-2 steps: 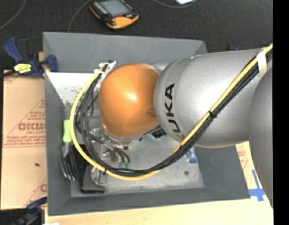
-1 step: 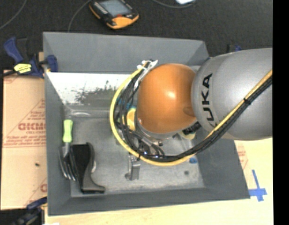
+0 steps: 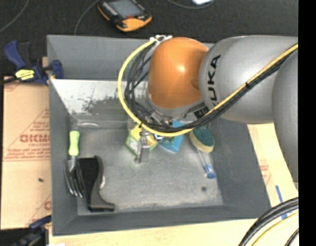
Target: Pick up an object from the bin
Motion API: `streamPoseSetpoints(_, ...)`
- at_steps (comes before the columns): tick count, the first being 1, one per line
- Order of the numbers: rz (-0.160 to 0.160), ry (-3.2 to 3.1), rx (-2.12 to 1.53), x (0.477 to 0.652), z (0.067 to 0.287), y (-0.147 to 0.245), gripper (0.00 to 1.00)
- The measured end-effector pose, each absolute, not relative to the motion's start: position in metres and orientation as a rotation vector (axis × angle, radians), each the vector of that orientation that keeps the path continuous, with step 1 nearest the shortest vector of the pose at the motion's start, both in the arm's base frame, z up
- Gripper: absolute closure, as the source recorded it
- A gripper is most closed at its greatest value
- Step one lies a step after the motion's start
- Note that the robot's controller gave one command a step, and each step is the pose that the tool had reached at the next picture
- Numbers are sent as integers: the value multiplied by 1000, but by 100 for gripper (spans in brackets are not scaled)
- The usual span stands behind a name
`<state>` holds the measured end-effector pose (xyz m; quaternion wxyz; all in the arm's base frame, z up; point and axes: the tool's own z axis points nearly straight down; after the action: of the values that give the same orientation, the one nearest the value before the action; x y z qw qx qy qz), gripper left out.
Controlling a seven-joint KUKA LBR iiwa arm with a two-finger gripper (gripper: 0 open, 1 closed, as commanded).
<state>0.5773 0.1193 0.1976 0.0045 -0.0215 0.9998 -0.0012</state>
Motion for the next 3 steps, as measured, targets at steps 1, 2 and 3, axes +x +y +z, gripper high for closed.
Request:
streamPoseSetpoints(1,0,3126,2,617,195,128,0)
streamPoseSetpoints(2,2,3118,-38,641,200,151,0)
streamPoseSetpoints(3,6,3115,201,649,66,223,0)
